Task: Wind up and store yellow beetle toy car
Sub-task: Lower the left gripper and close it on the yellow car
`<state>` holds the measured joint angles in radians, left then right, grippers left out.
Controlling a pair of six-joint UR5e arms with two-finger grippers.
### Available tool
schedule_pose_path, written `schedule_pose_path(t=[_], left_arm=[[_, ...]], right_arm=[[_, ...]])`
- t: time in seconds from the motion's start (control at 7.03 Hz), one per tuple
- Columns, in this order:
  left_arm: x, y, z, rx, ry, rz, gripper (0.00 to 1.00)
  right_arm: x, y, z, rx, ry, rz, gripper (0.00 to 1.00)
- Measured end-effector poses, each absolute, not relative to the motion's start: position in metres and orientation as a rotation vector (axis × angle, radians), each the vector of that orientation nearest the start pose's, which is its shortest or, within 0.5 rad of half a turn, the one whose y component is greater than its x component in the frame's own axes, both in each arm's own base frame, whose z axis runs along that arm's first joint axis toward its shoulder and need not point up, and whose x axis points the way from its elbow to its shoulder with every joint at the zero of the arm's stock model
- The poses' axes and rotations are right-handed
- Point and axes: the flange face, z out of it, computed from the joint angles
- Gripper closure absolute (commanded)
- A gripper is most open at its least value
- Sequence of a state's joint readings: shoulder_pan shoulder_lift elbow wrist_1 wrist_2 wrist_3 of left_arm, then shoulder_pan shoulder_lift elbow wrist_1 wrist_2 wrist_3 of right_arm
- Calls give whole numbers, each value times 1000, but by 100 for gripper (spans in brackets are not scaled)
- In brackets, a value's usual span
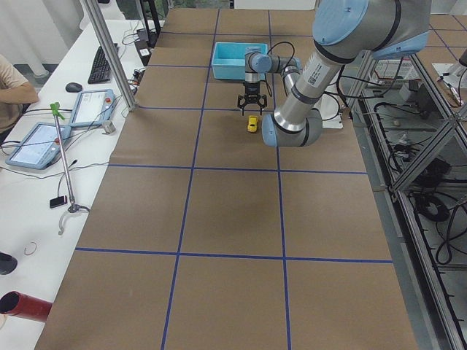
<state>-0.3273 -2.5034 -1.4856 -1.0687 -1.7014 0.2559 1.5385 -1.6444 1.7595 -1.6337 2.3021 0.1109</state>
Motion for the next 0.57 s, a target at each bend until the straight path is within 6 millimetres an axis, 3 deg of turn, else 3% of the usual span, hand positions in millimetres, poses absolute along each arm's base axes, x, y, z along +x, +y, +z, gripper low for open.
schedule_pose_path(t=[0.57], left_arm=[[656,-342,185,263,303,1516,2]], right_arm=[[54,-463,610,-1,-732,62,0]])
